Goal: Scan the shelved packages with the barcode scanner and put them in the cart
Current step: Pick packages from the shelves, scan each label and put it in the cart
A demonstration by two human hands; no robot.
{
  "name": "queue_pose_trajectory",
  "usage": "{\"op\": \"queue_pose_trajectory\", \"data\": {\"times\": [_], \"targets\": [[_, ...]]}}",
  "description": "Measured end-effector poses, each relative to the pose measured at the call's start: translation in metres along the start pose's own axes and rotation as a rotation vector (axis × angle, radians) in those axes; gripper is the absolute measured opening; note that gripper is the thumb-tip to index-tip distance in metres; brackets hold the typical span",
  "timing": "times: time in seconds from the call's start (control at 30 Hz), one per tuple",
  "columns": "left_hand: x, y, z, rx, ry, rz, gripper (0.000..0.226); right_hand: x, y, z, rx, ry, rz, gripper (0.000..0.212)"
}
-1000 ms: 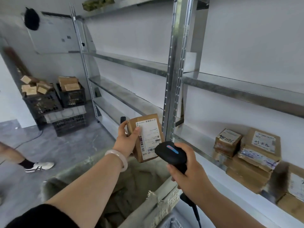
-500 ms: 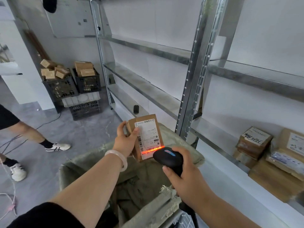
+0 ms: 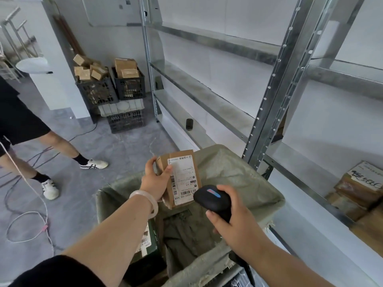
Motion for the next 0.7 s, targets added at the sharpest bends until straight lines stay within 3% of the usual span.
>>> {"op": "queue_pose_trajectory", "data": {"times": [0.3, 0.5, 0.7], "targets": [[-0.039, -0.023, 0.079, -0.205, -0.252, -0.006, 0.063, 0.041, -0.021, -0.023, 0.13, -0.03, 0.13, 0.049], [-0.069, -0.035, 0.118, -0.338, -0.227, -0.113, 0.065, 0.068, -0.037, -0.032, 0.142, -0.004, 0.166, 0.051], [-0.092, -0.041, 0.118, -0.321, -0.392, -0.189, 0.074, 0.094, -0.049, -0.027, 0.135, -0.021, 0.217, 0.052]]}}
Point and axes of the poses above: each hand's wrist, its own y-axis away from the middle knuckle, its own x-axis out of the palm, z = x × y, the point moved 4 cm from there along -y, towards the middle knuckle, and after that the axes turned 8 degrees about -y, right-handed, at the moved point
